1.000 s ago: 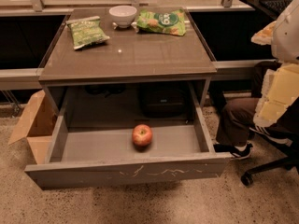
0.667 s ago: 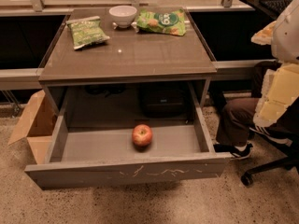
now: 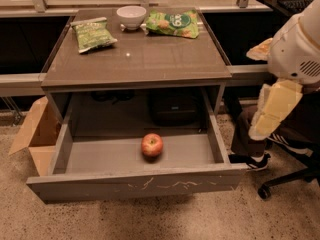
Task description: Pick apple from top drawer and place on counter
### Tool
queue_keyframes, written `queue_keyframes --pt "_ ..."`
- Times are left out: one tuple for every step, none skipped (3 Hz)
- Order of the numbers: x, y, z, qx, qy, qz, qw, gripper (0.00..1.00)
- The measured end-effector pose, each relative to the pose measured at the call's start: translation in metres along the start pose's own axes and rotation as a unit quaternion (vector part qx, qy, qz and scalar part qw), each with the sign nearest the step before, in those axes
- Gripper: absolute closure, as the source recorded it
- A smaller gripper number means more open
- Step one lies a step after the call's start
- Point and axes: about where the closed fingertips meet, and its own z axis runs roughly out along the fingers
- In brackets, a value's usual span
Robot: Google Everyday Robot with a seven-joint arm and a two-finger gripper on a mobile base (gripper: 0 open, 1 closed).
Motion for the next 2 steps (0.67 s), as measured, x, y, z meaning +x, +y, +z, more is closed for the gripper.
queue_keyframes --pt "-0.015 0.004 0.054 -0.05 -0.07 0.004 0.9963 0.0" --pt "-0.029 0.007 0.09 -0.077 -0.12 0.019 0.9896 0.0"
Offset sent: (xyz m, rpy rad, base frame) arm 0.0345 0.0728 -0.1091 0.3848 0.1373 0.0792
